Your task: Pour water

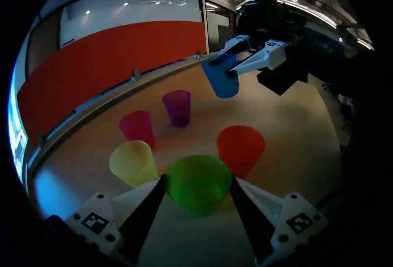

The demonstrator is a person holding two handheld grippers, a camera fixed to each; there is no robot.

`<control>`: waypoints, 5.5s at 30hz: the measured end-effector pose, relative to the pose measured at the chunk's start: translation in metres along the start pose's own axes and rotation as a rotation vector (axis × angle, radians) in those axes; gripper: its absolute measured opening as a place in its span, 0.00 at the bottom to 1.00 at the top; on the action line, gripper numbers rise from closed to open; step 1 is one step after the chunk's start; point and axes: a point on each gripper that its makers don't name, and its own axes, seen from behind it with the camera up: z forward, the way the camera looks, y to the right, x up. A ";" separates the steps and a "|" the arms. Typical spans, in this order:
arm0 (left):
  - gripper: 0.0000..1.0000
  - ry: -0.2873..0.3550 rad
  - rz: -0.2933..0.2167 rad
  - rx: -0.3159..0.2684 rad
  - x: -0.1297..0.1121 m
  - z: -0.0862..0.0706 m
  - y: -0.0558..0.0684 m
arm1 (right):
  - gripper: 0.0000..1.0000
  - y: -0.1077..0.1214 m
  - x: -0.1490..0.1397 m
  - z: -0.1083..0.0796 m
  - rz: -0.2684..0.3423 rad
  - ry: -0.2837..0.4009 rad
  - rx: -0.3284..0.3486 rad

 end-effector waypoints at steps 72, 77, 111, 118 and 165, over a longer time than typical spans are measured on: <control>1.00 0.065 -0.139 0.087 -0.020 -0.068 -0.016 | 0.92 -0.026 -0.073 0.060 0.023 -0.174 0.085; 1.00 0.062 -0.137 0.084 -0.020 -0.067 -0.013 | 0.92 -0.026 -0.078 0.055 0.019 -0.182 0.076; 1.00 0.108 -0.148 0.189 -0.016 -0.097 -0.018 | 1.00 -0.035 -0.089 -0.019 0.015 -0.143 -0.044; 1.00 0.161 -0.153 0.284 -0.007 -0.116 -0.026 | 1.00 -0.036 -0.095 -0.054 0.031 -0.103 -0.136; 1.00 0.519 -0.252 0.805 0.038 -0.175 -0.060 | 1.00 0.026 -0.057 -0.166 0.180 0.310 -0.864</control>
